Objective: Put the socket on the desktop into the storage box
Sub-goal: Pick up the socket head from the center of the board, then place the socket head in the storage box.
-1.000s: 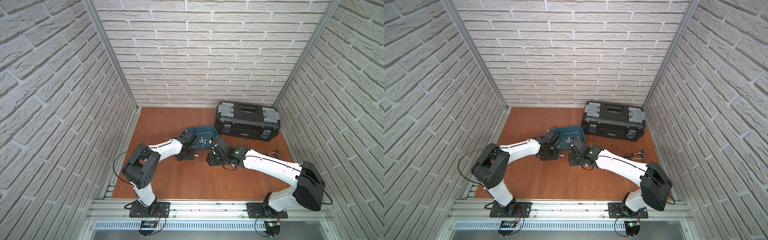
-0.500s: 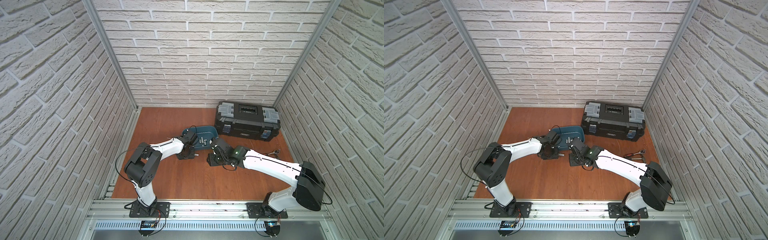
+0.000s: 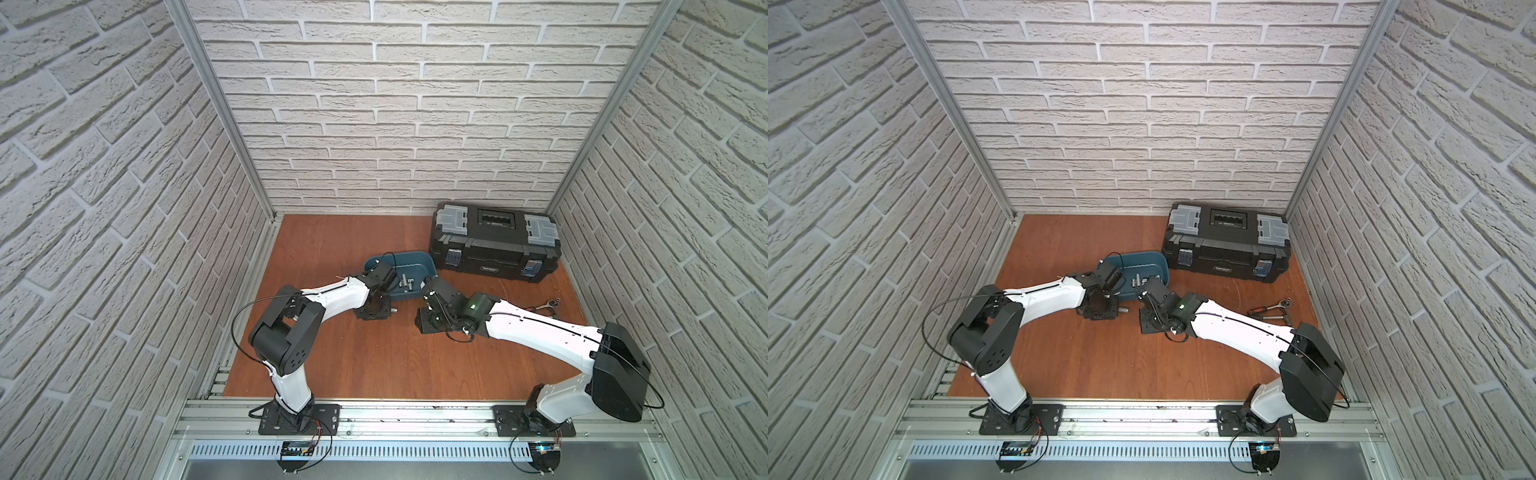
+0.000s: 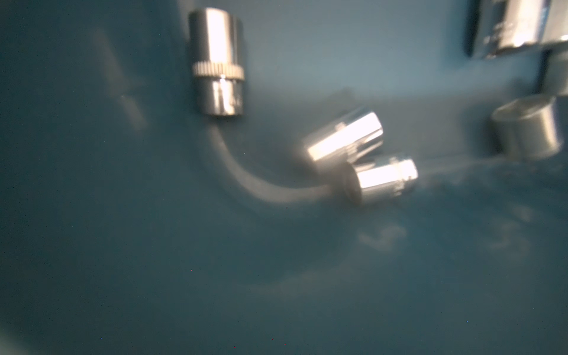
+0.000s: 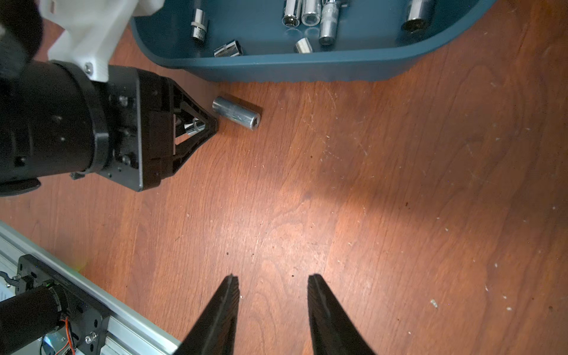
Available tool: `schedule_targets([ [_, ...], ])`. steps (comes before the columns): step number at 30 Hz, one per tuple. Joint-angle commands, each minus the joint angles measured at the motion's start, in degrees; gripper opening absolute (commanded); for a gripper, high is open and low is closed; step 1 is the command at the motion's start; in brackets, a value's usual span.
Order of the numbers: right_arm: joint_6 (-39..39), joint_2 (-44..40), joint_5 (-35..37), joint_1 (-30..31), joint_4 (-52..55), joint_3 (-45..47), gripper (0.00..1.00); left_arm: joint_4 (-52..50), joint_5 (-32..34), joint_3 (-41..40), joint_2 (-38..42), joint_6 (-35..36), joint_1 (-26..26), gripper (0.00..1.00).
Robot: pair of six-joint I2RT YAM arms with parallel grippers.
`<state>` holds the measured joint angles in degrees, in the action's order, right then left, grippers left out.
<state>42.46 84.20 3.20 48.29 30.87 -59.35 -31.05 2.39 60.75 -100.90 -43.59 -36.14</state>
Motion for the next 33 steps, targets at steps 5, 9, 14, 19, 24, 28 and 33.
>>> schedule_targets([
  [5, 1.01, -2.5, 1.2, 0.57, -1.08, 1.33, 0.43, -2.12, 0.85, -0.89, 3.14, 0.0, -0.51, 0.29],
  [9, 1.11, -2.68, 1.2, 0.57, -1.26, 1.61, 0.43, -3.0, 1.21, -1.12, 5.1, -0.09, -0.61, 0.29],
  [14, 1.23, -3.01, 1.27, 0.62, -1.36, 1.78, 0.43, -4.47, 1.6, -0.94, 7.97, -0.18, -0.71, 0.29],
  [19, 0.98, -3.37, 1.13, 0.57, -1.34, 1.53, 0.43, -6.27, 1.83, 0.44, 10.44, 0.0, -0.75, 0.3],
  [24, 0.53, -3.45, 0.84, 0.57, -1.43, 0.84, 0.43, -7.65, 1.74, 3.53, 11.41, 0.61, -0.67, 0.3],
  [28, -0.55, -3.5, 0.57, 0.55, -0.96, -0.56, 0.43, -8.24, 0.92, 6.72, 10.37, 1.32, -0.09, 0.31],
  [33, -1.74, -3.57, -0.25, 0.41, -0.87, -2.38, 0.43, -8.46, -0.12, 10.92, 8.01, 2.39, 0.91, 0.31],
])
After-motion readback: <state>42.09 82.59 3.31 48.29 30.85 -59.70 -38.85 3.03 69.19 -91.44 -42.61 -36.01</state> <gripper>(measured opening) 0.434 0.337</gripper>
